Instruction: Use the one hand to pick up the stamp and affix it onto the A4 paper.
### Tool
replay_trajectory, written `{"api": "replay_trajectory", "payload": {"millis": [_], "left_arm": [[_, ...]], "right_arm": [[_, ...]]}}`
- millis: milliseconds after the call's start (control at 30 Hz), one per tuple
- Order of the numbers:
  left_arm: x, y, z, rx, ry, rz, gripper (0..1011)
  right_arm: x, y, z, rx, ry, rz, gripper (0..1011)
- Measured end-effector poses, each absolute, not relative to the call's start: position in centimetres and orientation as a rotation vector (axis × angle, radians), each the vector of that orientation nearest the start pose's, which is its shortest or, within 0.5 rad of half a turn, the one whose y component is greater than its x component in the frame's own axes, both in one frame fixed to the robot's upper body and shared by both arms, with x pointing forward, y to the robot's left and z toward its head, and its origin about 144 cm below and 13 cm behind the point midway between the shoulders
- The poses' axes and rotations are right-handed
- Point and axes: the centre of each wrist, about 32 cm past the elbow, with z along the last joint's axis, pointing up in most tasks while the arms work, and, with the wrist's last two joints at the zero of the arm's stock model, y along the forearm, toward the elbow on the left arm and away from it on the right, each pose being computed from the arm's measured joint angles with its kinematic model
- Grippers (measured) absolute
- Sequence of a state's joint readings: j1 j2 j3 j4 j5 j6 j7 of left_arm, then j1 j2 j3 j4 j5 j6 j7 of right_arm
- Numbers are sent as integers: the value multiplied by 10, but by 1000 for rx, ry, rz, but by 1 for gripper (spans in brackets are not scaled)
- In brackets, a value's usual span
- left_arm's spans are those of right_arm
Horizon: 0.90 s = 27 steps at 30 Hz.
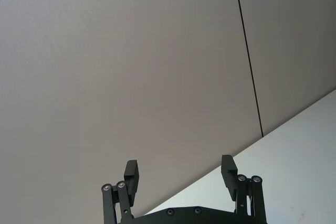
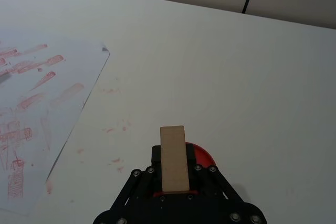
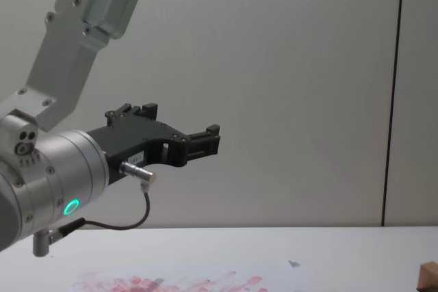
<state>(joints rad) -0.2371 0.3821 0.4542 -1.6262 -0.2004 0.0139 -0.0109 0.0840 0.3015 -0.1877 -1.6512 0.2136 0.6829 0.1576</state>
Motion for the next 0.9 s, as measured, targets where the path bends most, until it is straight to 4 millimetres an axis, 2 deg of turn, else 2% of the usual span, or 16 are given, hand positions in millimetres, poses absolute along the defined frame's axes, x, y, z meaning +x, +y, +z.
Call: {"api": "replay_trajectory", "payload": {"millis": [233,400,433,500,600,900], "left_arm": [[492,198,1204,61,-268,1124,1002],[492,198,1204,61,-268,1124,1001],[492,198,1204,61,-268,1124,1001],[492,198,1204,61,-268,1124,1001],[492,198,1204,61,-268,1124,1001],[492,198,1204,61,-268,1124,1001]], "right_arm": [[475,-250,1180,-529,362,-1211,233],[475,-249,1178,-535,365,-1211,412],[475,-249,1178,-537,366,-1211,412],[475,-249,1178,-538,366,-1211,474],[475,-249,1177,-540,368,-1212,616],[476,-249,1177,-544,369,-1212,863]]}}
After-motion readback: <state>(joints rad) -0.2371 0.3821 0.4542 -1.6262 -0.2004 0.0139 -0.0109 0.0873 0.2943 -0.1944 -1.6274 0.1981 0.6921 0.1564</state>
